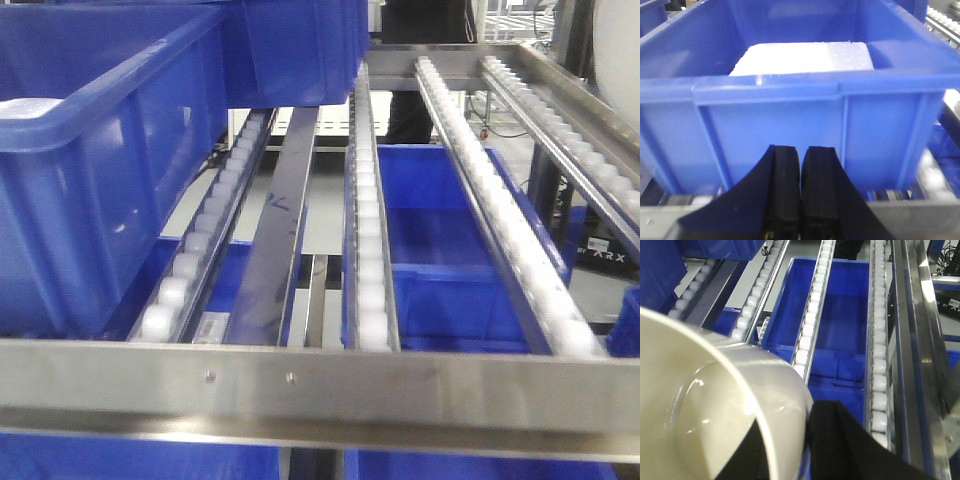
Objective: Move white bin to right shelf second layer
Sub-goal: 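Drive up close to the shelf's second roller layer with the bin, then hold the white bin above the second layer beside the blue crate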
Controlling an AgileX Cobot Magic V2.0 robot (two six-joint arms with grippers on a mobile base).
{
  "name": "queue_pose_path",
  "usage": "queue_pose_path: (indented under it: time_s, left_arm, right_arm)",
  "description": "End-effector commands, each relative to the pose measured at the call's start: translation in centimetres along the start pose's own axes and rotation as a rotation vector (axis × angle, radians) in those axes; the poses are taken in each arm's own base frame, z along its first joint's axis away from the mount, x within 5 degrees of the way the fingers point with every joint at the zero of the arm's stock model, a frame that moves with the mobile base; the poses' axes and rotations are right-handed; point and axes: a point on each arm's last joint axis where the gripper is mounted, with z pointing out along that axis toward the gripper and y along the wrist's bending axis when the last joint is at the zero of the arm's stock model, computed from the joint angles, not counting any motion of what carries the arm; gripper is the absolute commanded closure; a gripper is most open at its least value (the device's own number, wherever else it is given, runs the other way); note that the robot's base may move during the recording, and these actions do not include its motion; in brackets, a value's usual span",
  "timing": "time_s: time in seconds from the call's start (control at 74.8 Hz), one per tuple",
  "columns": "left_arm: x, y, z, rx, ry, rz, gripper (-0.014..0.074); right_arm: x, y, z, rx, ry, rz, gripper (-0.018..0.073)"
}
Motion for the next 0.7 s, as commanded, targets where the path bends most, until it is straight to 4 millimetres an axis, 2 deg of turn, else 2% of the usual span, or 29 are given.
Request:
queue_pose_path:
  time_s: [0.0, 0.682]
  left_arm:
    - [0.37, -0.04, 0.10, 0.002, -0.065, -0.005, 0.0512]
    - [0.37, -0.04, 0.10, 0.002, -0.065, -0.005, 0.0512]
  right_arm:
    - [-1.81, 0.02, -0.43, 0.004, -0.129, 0.001, 0.0503]
    - [-1.81, 0.02, -0.43, 0.004, -0.129, 0.001, 0.0503]
